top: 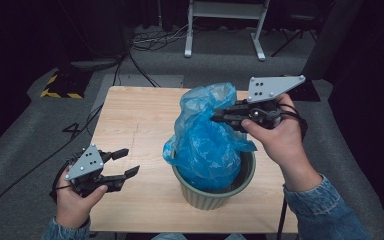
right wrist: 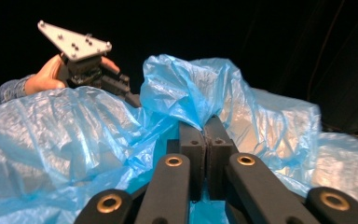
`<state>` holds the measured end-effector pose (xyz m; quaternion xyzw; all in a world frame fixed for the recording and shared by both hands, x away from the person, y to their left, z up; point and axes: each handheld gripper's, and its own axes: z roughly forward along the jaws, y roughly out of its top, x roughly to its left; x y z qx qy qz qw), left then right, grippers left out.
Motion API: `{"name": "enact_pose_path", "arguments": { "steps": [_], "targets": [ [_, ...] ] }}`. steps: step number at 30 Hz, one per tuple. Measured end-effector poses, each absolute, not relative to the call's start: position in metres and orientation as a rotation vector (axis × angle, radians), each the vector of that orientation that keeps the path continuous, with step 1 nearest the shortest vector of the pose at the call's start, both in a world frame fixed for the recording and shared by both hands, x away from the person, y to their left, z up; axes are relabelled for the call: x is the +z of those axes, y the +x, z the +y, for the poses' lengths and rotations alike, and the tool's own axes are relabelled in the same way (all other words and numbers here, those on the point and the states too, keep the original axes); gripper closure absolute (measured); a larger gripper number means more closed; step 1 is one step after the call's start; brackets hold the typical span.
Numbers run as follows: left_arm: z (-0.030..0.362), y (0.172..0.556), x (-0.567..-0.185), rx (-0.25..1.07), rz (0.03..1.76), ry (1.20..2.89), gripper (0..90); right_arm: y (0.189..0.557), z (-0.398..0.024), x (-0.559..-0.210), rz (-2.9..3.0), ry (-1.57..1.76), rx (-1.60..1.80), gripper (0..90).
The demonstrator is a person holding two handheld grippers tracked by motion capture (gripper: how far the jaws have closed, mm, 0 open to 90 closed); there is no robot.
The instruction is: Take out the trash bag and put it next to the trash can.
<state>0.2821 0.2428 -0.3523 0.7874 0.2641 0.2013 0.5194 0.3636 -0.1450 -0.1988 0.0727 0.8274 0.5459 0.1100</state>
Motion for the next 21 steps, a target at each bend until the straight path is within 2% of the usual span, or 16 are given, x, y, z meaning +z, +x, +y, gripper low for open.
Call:
{"name": "enact_pose_path", "arguments": {
  "steps": [21],
  "targets": [
    [0.232, 0.296, -0.359, 0.443, 0.596, 1.896, 38.0, 0.350, -0.192, -0.149, 2.239, 0.260, 1.683, 89.0]
  ]
}}
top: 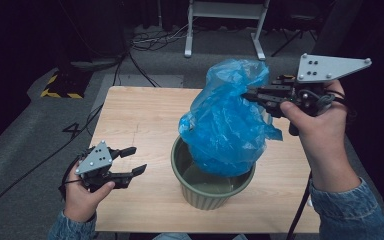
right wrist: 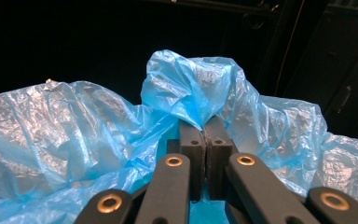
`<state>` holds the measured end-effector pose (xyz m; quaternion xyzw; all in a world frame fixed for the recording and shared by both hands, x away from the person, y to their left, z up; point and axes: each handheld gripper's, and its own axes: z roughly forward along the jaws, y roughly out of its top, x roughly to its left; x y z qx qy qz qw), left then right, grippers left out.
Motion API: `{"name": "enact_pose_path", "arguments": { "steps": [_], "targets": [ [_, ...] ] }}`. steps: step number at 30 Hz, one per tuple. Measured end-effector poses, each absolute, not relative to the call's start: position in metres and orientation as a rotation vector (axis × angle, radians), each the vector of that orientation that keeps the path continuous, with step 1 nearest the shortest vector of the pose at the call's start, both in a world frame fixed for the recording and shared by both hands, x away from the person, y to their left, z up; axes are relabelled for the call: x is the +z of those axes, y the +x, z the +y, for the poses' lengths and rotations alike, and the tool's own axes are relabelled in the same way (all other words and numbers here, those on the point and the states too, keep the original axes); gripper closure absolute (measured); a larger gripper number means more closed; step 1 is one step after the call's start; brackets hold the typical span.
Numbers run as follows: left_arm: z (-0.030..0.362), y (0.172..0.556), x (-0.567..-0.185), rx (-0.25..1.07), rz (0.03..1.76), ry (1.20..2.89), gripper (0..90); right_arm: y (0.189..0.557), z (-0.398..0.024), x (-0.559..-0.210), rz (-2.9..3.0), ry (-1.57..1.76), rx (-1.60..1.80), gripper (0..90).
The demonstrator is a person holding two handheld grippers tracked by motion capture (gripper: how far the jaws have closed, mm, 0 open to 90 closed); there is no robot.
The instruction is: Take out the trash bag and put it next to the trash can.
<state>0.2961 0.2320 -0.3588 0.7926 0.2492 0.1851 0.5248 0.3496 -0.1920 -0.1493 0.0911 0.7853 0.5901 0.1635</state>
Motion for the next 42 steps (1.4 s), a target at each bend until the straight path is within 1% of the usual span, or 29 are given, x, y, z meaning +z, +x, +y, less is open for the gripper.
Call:
{"name": "enact_pose_path", "arguments": {
  "steps": [14, 26, 36, 42],
  "targets": [
    [0.231, 0.299, -0.362, 0.431, 0.598, 1.890, 37.7, 0.339, -0.218, -0.128, 2.118, 0.292, 1.703, 89.0],
    [0.230, 0.303, -0.363, 0.419, 0.594, 1.889, 37.5, 0.333, -0.243, -0.120, 2.071, 0.332, 1.662, 88.9],
    [0.228, 0.304, -0.364, 0.415, 0.594, 1.888, 37.5, 0.330, -0.269, -0.119, 2.051, 0.388, 1.617, 88.7],
    [0.230, 0.304, -0.365, 0.416, 0.601, 1.889, 37.3, 0.331, -0.286, -0.124, 2.041, 0.417, 1.574, 88.5]
  ]
}}
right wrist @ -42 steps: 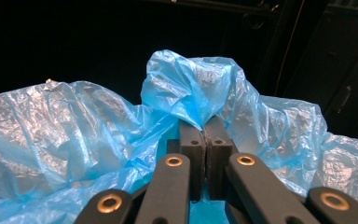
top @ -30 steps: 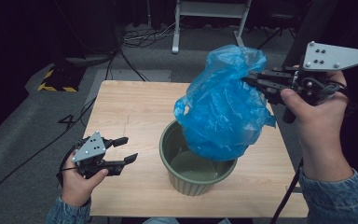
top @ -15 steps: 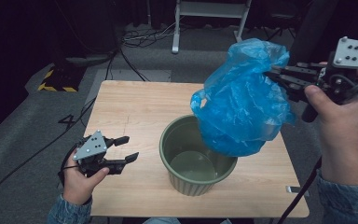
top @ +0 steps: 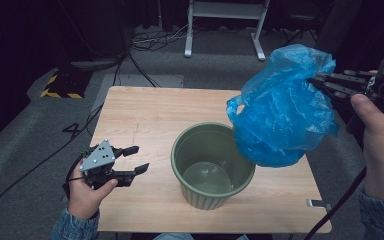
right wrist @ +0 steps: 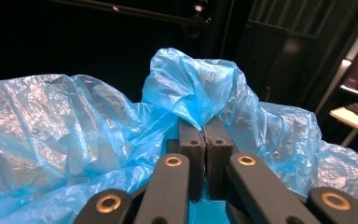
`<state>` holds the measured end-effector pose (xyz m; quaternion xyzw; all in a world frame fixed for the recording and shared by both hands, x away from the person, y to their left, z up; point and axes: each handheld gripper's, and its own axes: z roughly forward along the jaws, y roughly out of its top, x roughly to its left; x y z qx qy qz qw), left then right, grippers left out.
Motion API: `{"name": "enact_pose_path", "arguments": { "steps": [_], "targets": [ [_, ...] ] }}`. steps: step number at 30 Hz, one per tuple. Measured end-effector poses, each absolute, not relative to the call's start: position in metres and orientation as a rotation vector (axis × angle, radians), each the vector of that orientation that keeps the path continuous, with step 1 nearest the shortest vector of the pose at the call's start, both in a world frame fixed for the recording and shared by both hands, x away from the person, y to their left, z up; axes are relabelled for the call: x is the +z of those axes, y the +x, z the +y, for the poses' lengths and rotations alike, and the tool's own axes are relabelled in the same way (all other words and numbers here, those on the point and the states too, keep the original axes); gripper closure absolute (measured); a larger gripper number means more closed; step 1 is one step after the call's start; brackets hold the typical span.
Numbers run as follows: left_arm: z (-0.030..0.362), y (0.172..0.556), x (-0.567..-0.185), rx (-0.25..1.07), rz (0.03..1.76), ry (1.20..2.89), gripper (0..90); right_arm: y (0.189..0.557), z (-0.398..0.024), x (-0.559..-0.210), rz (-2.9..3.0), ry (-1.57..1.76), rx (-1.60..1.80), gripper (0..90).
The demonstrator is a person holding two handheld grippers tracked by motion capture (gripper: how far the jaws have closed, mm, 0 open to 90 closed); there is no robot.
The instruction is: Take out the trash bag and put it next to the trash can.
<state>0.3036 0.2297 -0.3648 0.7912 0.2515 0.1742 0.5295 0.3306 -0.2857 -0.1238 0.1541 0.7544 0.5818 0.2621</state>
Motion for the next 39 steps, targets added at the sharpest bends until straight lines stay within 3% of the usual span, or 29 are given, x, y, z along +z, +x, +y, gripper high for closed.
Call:
{"name": "enact_pose_path", "arguments": {
  "steps": [13, 39],
  "targets": [
    [0.236, 0.299, -0.368, 0.421, 0.628, 1.886, 37.1, 0.340, -0.318, -0.143, 2.022, 0.519, 1.535, 88.0],
    [0.253, 0.281, -0.387, 0.441, 0.716, 1.906, 37.0, 0.392, -0.337, -0.229, 2.106, 0.690, 1.478, 88.3]
  ]
}}
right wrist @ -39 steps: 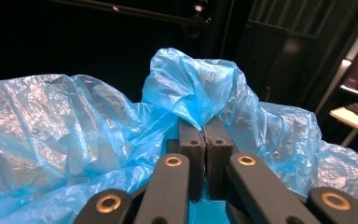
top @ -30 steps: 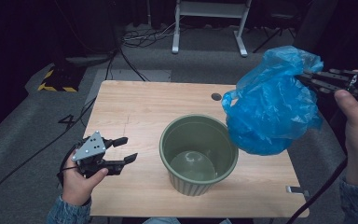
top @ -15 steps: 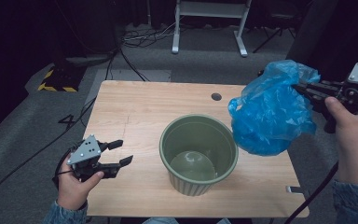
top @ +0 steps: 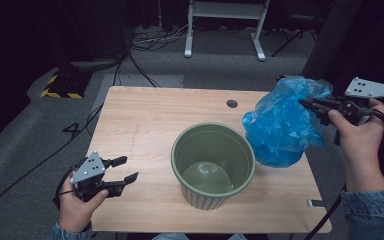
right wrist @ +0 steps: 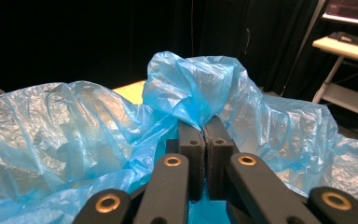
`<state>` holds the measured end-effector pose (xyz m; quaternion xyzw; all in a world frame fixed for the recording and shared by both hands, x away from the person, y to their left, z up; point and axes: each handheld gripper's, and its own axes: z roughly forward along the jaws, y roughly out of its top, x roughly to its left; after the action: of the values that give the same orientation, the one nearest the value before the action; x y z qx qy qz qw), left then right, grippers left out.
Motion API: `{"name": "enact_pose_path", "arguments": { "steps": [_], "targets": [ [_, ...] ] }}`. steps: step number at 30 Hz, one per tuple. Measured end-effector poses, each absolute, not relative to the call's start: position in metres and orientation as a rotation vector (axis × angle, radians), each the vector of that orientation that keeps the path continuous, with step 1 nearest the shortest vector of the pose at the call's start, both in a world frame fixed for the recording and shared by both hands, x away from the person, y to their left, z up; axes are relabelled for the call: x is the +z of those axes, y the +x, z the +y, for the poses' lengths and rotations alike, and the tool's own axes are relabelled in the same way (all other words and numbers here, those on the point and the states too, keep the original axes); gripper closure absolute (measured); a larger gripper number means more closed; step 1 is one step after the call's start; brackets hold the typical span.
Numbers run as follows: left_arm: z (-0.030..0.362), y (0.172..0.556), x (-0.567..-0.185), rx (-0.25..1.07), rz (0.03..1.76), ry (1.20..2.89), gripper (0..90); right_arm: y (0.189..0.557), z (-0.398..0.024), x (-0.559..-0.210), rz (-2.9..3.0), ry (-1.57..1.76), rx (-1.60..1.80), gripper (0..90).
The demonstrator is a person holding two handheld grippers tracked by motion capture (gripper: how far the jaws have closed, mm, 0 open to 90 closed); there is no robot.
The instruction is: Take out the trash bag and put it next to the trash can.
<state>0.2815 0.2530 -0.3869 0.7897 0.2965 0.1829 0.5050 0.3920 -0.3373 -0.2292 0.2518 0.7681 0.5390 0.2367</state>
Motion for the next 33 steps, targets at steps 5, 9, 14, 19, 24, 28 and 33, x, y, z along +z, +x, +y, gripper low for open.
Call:
{"name": "enact_pose_path", "arguments": {
  "steps": [5, 9, 14, 19, 24, 28, 33],
  "targets": [
    [0.257, 0.279, -0.391, 0.449, 0.737, 1.898, 37.1, 0.403, -0.338, -0.245, 2.132, 0.722, 1.464, 88.3],
    [0.260, 0.277, -0.393, 0.451, 0.743, 1.898, 37.0, 0.411, -0.337, -0.260, 2.159, 0.738, 1.459, 88.2],
    [0.262, 0.273, -0.395, 0.450, 0.759, 1.898, 37.0, 0.421, -0.334, -0.279, 2.184, 0.754, 1.458, 88.1],
    [0.264, 0.270, -0.397, 0.449, 0.764, 1.896, 36.9, 0.430, -0.327, -0.296, 2.221, 0.767, 1.454, 87.0],
    [0.264, 0.269, -0.400, 0.444, 0.766, 1.899, 36.9, 0.435, -0.323, -0.316, 2.244, 0.808, 1.461, 86.0],
    [0.265, 0.269, -0.401, 0.442, 0.768, 1.905, 36.9, 0.437, -0.323, -0.327, 2.251, 0.834, 1.460, 83.5],
    [0.263, 0.271, -0.402, 0.436, 0.769, 1.904, 36.8, 0.435, -0.325, -0.329, 2.246, 0.853, 1.437, 69.4]
  ]
}}
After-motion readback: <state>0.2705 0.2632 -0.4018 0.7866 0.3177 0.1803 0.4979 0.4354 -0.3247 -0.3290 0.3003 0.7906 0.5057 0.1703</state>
